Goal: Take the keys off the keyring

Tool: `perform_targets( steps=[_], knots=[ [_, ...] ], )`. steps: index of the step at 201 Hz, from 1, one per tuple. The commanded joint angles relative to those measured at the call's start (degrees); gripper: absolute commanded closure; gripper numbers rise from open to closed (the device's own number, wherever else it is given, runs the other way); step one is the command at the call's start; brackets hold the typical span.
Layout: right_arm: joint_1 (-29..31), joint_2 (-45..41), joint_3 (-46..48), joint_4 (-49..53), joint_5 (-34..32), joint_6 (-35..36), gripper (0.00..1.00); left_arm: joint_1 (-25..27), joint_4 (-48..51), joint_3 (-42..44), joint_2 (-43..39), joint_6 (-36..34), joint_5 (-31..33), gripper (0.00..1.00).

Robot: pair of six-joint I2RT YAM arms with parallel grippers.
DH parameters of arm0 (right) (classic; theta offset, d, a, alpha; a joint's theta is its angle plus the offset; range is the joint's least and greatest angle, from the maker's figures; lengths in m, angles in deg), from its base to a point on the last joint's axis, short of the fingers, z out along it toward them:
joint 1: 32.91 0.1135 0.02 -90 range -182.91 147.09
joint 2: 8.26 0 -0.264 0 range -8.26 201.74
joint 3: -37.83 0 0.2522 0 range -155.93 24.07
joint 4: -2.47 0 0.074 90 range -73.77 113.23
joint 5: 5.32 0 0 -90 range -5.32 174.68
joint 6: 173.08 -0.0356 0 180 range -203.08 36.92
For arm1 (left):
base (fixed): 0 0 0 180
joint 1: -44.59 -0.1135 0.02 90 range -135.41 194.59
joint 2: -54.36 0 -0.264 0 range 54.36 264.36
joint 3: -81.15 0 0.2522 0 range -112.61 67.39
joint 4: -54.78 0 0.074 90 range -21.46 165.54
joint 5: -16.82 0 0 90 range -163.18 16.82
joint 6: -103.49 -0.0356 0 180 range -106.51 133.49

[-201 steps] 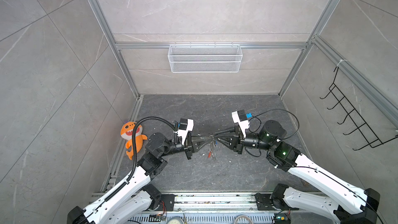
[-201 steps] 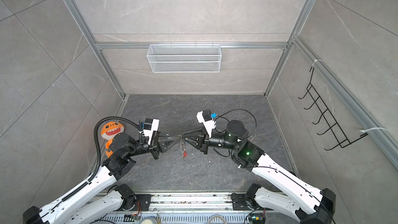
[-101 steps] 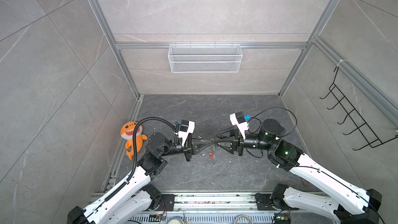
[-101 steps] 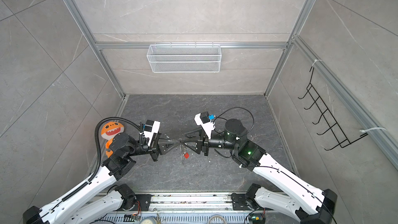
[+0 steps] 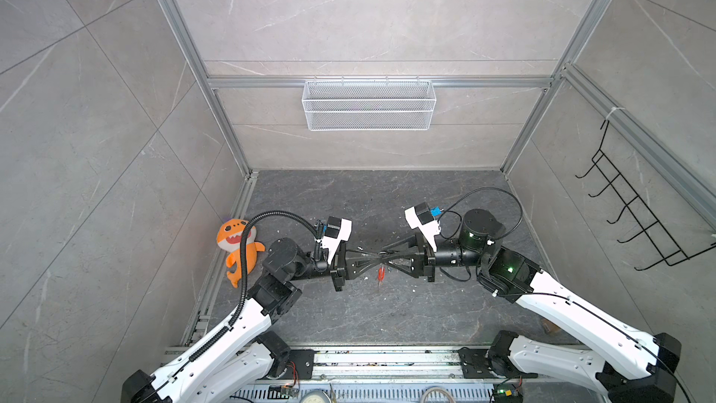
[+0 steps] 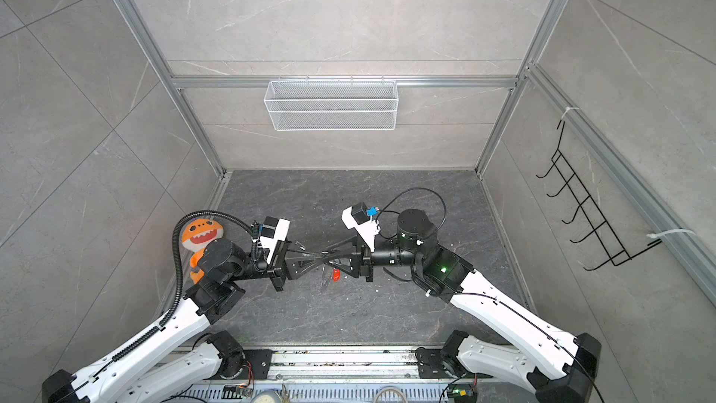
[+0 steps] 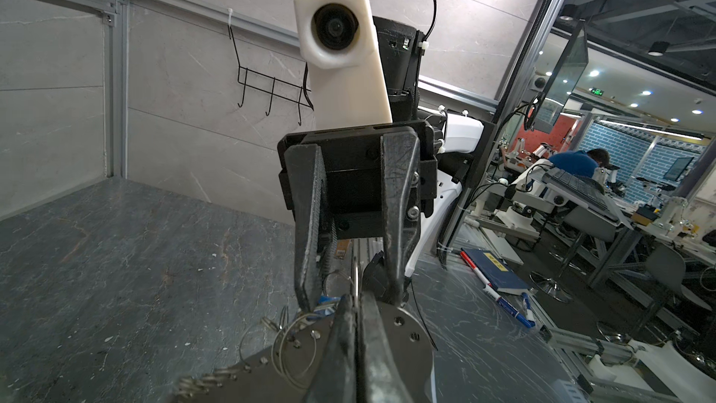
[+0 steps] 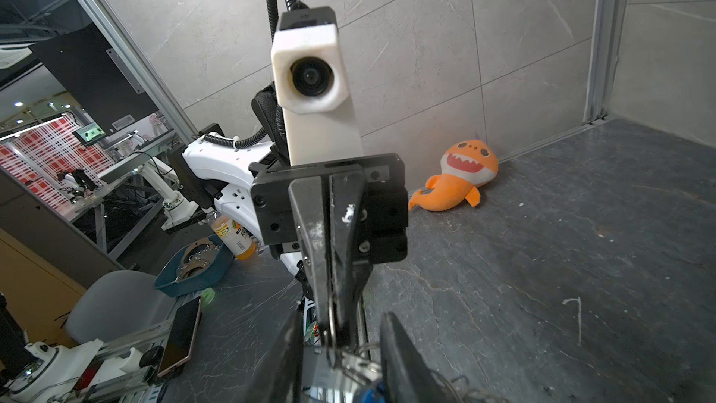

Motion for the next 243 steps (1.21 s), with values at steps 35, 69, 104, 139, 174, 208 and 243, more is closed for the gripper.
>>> perform_targets(
  steps=[35, 69, 104, 139, 174, 208, 243],
  knots=[
    [0.39, -1.52, -0.21, 0.96, -0.94, 0.46, 0.71, 0.19, -3.24, -1.51, -0.98, 0.11, 1.08, 1.0],
    [0.39, -2.14, 0.43, 1.35, -2.89, 0.67, 0.74, 0.24, -2.73, -1.39, -1.64, -0.12, 2.02, 1.0],
    [0.39, -2.33, 0.51, 1.84, -3.83, 0.89, 0.81, 0.18, -2.18, -1.33, -1.92, -0.3, 2.6, 1.0],
    [0.39, -2.07, 0.73, 1.11, -3.33, 0.48, 0.88, 0.21, -2.51, -1.25, -1.46, 0.01, 3.16, 1.0],
    [0.4, -1.83, 0.06, 3.32, -4.86, 1.36, 1.0, 0.18, 0.14, -2.64, -0.96, 0.69, 3.23, 1.0],
    [0.04, -1.31, -0.8, 9.11, -7.08, 3.37, 1.0, 0.2, 13.58, -5.75, -3.11, -1.85, 5.56, 0.63],
    [-0.05, -0.95, -1.39, 13.51, -7.48, 5.71, 1.0, 0.18, 24.75, -9.84, -4.46, -4.74, 6.85, 0.58]
  ],
)
